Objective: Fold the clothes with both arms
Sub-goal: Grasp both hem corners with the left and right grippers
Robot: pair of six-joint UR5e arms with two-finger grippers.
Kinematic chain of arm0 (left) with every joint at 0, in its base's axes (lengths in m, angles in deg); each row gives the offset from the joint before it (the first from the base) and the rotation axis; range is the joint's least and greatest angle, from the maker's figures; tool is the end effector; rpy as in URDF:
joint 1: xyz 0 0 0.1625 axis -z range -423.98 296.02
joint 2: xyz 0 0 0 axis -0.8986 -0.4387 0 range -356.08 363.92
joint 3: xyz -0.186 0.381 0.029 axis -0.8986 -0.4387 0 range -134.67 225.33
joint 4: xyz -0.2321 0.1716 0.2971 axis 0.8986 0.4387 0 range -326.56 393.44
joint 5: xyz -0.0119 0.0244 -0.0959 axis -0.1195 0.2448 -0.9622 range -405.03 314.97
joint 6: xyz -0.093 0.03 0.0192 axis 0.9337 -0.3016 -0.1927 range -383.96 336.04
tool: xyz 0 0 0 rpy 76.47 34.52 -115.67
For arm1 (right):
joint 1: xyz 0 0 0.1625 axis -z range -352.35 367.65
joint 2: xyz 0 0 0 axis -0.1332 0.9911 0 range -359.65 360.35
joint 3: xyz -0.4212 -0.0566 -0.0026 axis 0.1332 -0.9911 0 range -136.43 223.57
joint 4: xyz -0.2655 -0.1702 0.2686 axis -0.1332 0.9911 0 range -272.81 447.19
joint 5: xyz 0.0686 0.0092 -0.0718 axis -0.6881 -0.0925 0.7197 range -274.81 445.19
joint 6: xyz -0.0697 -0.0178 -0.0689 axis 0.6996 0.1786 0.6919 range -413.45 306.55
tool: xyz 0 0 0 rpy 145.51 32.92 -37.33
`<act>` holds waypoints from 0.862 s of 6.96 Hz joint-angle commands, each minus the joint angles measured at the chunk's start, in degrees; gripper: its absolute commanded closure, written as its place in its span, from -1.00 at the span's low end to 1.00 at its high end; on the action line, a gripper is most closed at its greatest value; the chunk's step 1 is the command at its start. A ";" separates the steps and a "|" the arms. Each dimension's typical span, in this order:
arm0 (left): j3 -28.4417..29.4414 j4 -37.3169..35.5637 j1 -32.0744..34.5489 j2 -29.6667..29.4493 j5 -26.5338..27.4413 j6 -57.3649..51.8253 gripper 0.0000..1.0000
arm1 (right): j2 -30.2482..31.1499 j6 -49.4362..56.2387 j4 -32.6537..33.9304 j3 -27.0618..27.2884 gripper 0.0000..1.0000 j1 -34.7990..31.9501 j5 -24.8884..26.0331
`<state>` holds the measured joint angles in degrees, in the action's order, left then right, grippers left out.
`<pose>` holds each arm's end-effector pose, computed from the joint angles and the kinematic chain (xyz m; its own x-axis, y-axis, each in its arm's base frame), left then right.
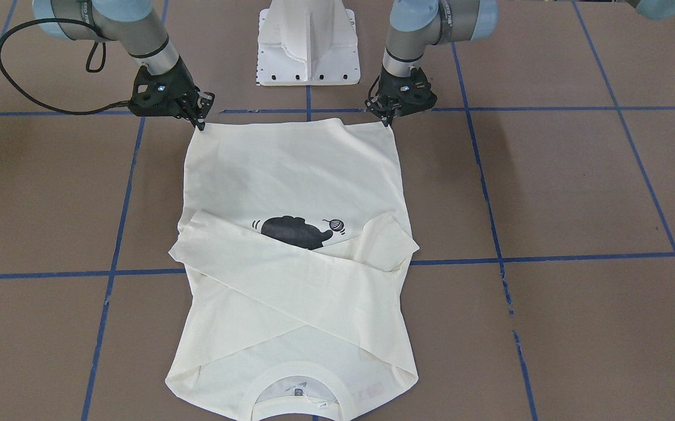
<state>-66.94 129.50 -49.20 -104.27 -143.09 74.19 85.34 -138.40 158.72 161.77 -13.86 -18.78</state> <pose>0.5218 -0.2610 0.3073 0.6369 -0.3132 -0.7045 0.2469 0.9485 -0.1984 -0.4278 -0.2861 0.3528 0.5904 0.1409 0.7947 -0.1281 0.9885 -0.0801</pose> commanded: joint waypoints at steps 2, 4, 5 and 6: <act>-11.09 -7.01 -0.10 2.78 -0.02 -4.53 1.00 | 4.71 -0.04 -0.24 4.73 1.00 -2.48 -4.04; -16.02 -7.98 -3.24 5.42 -0.02 -5.33 1.00 | 11.84 -0.04 -0.33 12.99 1.00 -2.48 -10.59; -20.66 -7.99 -5.70 8.48 -0.11 -7.42 1.00 | 13.17 0.05 -0.33 15.03 1.00 -1.61 -13.59; -23.14 -8.08 -9.12 9.12 -0.37 -7.01 1.00 | 13.88 0.14 -0.33 16.44 1.00 -0.21 -16.50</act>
<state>-86.29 121.63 -54.65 -96.86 -143.23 67.63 97.72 -138.36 158.39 175.87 -15.40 -31.49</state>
